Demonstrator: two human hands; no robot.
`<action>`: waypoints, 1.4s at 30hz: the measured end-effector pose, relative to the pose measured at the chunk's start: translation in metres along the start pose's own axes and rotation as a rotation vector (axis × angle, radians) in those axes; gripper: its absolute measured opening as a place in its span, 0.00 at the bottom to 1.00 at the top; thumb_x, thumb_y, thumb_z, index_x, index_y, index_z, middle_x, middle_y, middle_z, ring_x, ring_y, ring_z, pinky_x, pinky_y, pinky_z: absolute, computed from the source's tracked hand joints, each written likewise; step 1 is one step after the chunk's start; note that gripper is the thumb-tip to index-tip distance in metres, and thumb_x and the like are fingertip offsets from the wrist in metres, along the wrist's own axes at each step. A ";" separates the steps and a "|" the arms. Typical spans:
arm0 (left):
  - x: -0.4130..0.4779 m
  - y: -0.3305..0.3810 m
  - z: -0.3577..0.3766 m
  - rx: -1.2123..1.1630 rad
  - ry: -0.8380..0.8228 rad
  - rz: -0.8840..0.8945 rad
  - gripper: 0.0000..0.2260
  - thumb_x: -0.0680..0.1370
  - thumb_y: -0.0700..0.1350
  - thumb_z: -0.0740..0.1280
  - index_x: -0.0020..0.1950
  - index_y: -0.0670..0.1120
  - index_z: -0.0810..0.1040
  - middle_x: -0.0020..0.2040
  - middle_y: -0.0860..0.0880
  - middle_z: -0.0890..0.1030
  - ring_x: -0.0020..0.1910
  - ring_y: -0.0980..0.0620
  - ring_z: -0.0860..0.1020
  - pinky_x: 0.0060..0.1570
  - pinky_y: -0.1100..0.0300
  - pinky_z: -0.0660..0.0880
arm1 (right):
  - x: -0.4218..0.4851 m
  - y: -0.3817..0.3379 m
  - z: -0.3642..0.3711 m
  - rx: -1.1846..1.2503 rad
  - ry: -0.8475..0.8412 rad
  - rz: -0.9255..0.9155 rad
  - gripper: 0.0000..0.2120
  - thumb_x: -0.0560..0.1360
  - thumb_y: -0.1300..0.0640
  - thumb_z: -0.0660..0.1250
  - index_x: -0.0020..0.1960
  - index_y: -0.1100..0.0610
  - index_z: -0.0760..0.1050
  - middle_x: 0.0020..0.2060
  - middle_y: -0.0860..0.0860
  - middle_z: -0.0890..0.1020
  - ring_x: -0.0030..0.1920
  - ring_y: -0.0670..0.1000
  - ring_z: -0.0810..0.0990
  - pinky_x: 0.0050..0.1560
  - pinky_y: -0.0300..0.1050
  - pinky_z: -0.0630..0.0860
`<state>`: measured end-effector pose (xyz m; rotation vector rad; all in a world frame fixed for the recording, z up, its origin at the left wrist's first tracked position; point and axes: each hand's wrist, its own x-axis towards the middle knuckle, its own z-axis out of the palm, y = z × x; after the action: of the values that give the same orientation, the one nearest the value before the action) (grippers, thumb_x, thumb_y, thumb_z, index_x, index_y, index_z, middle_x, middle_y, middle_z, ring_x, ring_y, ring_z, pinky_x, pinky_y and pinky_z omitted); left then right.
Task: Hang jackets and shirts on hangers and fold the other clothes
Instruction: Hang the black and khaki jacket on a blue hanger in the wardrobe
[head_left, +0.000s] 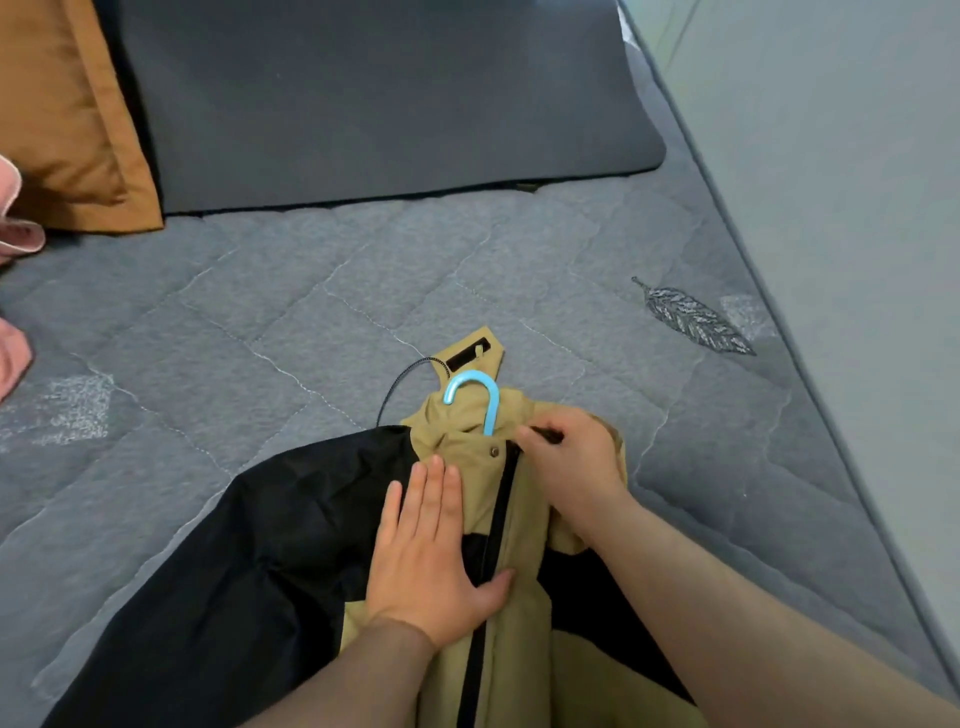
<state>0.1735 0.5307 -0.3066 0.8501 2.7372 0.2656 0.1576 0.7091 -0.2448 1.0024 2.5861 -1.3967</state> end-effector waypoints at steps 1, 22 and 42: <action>0.000 -0.001 0.001 0.005 0.005 -0.001 0.52 0.63 0.71 0.61 0.76 0.37 0.56 0.77 0.41 0.60 0.76 0.44 0.56 0.72 0.43 0.54 | 0.007 -0.006 -0.002 -0.017 0.016 -0.005 0.11 0.73 0.59 0.69 0.33 0.61 0.77 0.33 0.49 0.77 0.38 0.46 0.74 0.39 0.35 0.69; -0.048 0.001 -0.056 -0.190 0.151 0.183 0.45 0.67 0.67 0.64 0.76 0.42 0.60 0.77 0.43 0.59 0.76 0.46 0.58 0.72 0.49 0.54 | -0.058 -0.072 -0.030 -0.049 -0.186 0.029 0.11 0.80 0.55 0.58 0.40 0.52 0.67 0.34 0.48 0.75 0.32 0.46 0.73 0.32 0.39 0.70; -0.206 0.007 -0.582 -0.186 0.819 0.425 0.21 0.81 0.60 0.49 0.36 0.48 0.67 0.35 0.55 0.67 0.34 0.51 0.69 0.30 0.53 0.70 | -0.388 -0.419 -0.357 -0.120 0.294 -0.407 0.08 0.79 0.52 0.60 0.42 0.48 0.73 0.38 0.48 0.82 0.39 0.48 0.79 0.45 0.52 0.77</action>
<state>0.1659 0.3617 0.2872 1.5257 3.0966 1.1590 0.3254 0.6161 0.4012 0.7406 3.1907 -1.2140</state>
